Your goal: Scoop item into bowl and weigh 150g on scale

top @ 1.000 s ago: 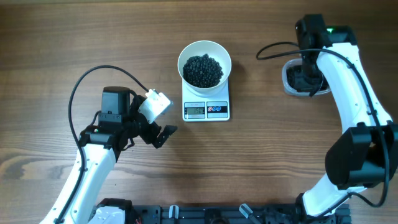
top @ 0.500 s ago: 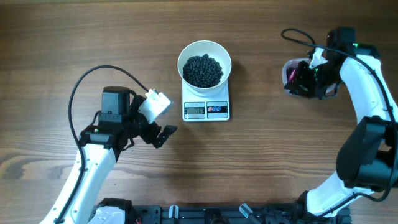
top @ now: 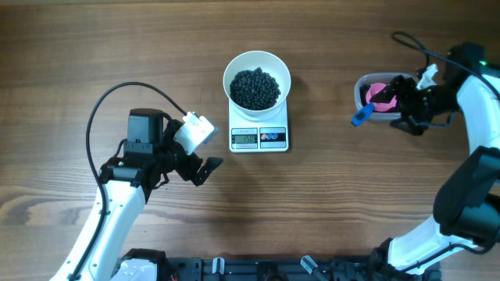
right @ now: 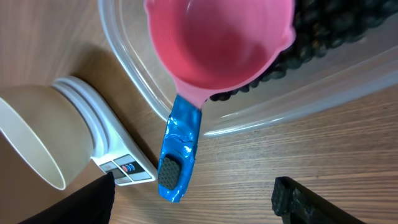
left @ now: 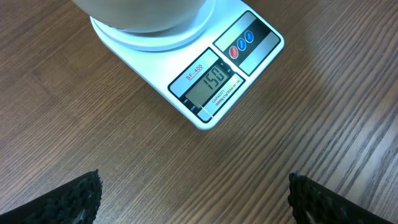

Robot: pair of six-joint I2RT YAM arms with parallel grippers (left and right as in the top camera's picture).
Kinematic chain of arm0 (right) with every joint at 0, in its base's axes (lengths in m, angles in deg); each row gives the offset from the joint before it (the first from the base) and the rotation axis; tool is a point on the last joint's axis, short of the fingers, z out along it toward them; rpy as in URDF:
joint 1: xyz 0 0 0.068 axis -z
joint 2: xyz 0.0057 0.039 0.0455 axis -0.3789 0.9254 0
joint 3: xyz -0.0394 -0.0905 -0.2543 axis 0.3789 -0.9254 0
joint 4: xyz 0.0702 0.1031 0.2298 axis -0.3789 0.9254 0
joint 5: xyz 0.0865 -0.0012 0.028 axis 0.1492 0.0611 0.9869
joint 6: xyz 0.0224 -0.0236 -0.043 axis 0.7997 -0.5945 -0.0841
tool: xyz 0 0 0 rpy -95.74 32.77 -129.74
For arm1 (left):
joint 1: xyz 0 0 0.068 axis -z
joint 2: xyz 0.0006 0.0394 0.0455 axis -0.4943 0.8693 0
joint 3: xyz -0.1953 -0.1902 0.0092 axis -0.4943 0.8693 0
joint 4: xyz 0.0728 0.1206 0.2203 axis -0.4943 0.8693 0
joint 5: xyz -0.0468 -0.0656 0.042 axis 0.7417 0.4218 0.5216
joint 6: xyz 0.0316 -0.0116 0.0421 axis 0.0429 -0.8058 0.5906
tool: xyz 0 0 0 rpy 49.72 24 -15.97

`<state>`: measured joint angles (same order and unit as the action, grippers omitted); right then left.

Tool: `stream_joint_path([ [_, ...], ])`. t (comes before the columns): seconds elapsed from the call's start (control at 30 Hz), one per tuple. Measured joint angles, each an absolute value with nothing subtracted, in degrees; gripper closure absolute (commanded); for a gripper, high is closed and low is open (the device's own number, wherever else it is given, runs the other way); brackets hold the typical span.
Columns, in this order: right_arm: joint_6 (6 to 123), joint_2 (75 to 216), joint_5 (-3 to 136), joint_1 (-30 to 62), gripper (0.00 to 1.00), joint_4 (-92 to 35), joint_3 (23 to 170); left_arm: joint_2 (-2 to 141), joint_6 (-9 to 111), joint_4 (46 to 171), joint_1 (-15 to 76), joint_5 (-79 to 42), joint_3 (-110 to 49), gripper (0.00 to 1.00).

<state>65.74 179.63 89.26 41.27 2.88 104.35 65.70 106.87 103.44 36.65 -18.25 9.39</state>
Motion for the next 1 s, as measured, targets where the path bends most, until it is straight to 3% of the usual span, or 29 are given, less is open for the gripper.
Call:
stream_joint_path([
  [0.23, 62.71, 170.63, 90.13, 41.51, 0.11, 3.21, 109.62, 65.7, 106.87, 103.44, 36.65, -18.25, 9.39, 0.0],
  [0.33, 62.55, 162.19, 90.48, 41.49, 0.0, 2.62, 111.02, 65.7, 106.87, 103.44, 36.65, -18.25, 9.39, 0.0],
  [0.53, 70.05, 147.61, 90.7, 41.49, 0.0, 1.35, 111.24, 65.7, 106.87, 103.44, 36.65, -18.25, 9.39, 0.0],
  [0.67, 74.44, 145.19, 90.68, 41.49, 0.0, 1.37, 111.24, 65.7, 106.87, 103.44, 36.65, -18.25, 9.39, 0.0],
  [1.0, 65.9, 139.42, 88.06, 41.49, 0.0, 2.16, 111.24, 65.7, 106.87, 103.44, 36.65, -18.27, 9.39, 0.0],
])
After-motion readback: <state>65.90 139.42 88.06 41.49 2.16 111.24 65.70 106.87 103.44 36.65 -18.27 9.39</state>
